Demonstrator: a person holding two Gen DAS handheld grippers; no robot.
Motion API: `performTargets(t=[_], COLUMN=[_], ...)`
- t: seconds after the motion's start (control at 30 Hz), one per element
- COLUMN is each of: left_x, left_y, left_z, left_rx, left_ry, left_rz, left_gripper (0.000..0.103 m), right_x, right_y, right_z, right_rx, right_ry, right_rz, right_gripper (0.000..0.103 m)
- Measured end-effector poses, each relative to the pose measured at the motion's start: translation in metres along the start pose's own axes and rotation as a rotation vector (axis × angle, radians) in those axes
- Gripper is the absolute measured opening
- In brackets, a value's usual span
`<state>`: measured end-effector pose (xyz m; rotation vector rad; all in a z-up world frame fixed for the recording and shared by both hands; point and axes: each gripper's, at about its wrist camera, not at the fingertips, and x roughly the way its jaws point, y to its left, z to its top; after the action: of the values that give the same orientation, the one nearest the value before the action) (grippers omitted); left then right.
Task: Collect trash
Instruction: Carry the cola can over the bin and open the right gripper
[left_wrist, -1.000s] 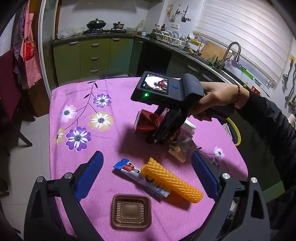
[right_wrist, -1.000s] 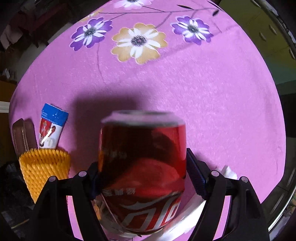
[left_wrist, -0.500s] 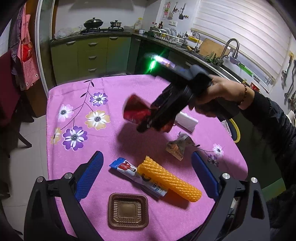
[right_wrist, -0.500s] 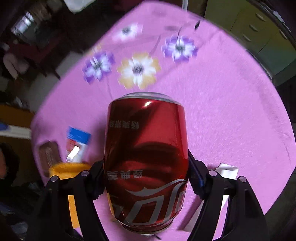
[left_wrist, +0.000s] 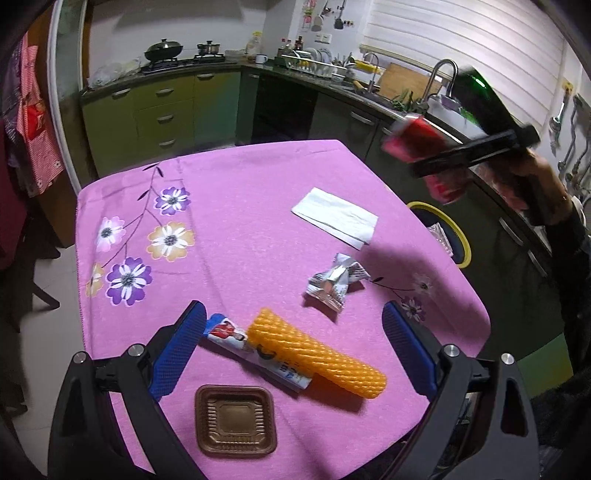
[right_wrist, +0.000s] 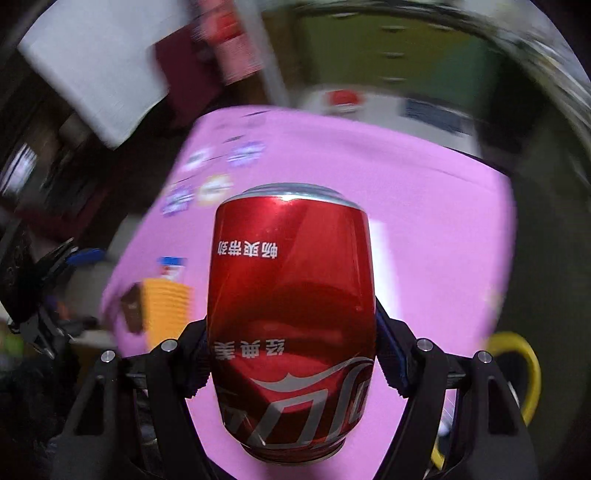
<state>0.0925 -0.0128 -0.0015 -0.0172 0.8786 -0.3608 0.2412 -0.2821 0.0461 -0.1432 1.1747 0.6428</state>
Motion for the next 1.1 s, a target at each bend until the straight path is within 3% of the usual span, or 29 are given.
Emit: performTargets(t=[0.13, 0.27, 0.5, 0.67, 0.7, 1.1], left_x=[0.005, 0.011, 0.01, 0.011, 0.011, 0.017], left_y=[-0.01, -0.02, -0.046, -0.057, -0.058, -0.027], left_z=[0.001, 0.003, 0.006, 0.005, 0.005, -0.008], left_rx=[0.013, 0.026, 0.083, 0.122, 0.125, 0.081], left_ry=[0.008, 0.026, 0.037, 0.05, 0.053, 0.096], left_rz=[-0.015, -0.017, 0.004, 0.016, 0.017, 0.06], left_gripper=[0.091, 0.091, 0.092, 0.092, 0.092, 0.092], right_x=[-0.04, -0.043, 0.004, 0.027, 0.028, -0.036], right_y=[-0.101, -0.175, -0.242, -0.267, -0.27, -0.225], right_z=[-0.062, -0.117, -0.154, -0.157, -0.158, -0.199], right_rx=[0.247, 0.409, 0.559, 0.6, 0.607, 0.622], right_ry=[-0.047, -0.017, 0.036, 0.054, 0.059, -0.035], right_rz=[-0.17, -0.322, -0.335, -0.304, -0.299, -0.266], right_gripper=[0.073, 0.073, 0.073, 0.074, 0.08, 0.08])
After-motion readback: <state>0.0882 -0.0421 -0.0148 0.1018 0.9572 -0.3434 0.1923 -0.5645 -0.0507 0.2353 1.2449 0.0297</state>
